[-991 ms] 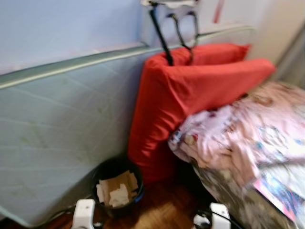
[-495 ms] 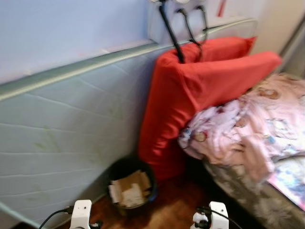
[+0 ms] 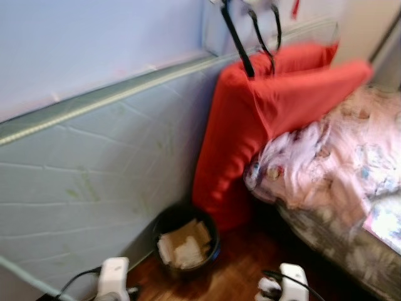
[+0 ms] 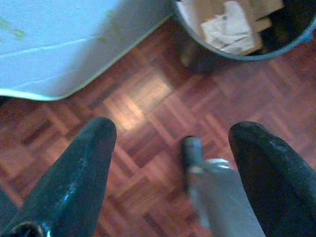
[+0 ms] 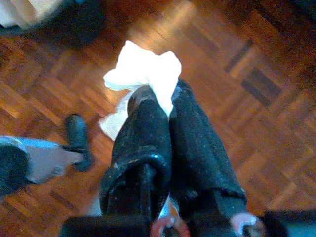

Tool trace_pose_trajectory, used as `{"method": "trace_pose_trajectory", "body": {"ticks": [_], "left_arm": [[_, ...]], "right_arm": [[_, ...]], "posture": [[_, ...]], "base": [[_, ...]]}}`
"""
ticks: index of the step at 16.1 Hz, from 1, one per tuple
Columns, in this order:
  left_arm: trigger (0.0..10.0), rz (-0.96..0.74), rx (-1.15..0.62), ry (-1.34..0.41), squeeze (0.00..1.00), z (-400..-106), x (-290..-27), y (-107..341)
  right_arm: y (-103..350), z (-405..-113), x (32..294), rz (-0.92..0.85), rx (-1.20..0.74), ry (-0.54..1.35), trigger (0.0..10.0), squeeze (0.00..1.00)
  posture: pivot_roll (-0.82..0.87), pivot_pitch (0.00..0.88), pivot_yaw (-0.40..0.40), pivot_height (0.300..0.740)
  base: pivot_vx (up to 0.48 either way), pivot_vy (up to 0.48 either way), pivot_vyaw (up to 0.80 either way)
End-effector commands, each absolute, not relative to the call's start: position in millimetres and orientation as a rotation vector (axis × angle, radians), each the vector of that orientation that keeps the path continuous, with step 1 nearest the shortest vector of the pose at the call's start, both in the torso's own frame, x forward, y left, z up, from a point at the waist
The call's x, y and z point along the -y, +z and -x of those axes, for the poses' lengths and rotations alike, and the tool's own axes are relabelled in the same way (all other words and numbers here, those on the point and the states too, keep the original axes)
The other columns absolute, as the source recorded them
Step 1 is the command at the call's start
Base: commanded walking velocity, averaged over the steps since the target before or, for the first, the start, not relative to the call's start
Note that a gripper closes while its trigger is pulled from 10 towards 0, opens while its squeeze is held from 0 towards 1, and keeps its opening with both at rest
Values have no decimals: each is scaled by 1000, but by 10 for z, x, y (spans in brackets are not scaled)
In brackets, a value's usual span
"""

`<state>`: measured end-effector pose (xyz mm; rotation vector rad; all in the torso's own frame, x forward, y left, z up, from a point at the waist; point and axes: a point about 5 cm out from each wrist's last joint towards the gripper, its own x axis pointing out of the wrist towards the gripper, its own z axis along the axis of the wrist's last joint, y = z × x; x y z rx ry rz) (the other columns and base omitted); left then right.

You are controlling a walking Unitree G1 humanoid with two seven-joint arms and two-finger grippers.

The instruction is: Clean up the room

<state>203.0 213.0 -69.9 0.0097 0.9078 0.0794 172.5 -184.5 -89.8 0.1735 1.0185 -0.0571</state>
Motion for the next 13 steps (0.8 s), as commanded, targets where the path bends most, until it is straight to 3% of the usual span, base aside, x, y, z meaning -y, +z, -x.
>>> {"method": "trace_pose_trajectory", "body": {"ticks": [1, 7, 13], "left_arm": [[10000, -16, -930, 97, 0, -1979, -2192, -717], [10000, -17, -922, 97, 0, -1986, -2195, -711], [10000, -5, -919, 101, 0, -1984, -2193, -712]], "right_arm": [[-880, -1777, 1808, -182, -1006, -53, 10000, 0], [-867, -1798, 1806, -176, -981, -48, 10000, 0], [-865, -1799, 1810, -183, -971, -62, 10000, 0]], "posture": [[50, 0, -64, 740], [51, 0, -63, 740], [53, 0, -60, 740]], "base": [[0, 334, 0], [0, 0, 0], [0, 0, 793]]}}
